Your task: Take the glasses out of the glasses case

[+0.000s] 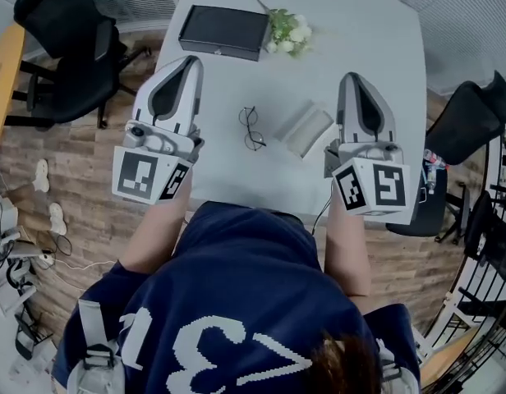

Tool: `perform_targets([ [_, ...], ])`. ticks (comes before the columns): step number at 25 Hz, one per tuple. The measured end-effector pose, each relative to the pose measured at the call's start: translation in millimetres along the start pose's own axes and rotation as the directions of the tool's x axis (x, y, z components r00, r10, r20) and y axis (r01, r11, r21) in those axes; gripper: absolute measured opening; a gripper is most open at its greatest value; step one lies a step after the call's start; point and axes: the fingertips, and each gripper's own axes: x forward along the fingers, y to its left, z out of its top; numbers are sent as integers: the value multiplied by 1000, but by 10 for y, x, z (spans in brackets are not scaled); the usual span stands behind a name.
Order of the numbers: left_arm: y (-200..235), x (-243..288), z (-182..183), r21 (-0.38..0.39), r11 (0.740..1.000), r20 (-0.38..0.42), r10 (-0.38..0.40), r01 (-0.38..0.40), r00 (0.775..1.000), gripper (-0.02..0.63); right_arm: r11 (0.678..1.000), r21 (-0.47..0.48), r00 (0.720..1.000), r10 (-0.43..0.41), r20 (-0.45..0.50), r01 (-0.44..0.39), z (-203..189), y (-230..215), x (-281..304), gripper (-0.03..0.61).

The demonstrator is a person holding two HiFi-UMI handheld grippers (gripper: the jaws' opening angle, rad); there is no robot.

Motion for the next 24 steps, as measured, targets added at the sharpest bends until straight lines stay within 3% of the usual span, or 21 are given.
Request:
perform_targets([
  [9,-122,23,-22,-8,1000,-5,-23,23,1000,14,999,0,999,-42,23,42,79,-123,-146,23],
  [24,-152,-4,-25,-11,1000,-5,-24,24,1000,14,999,-6,998,-41,44,41,151,-78,-195,23],
])
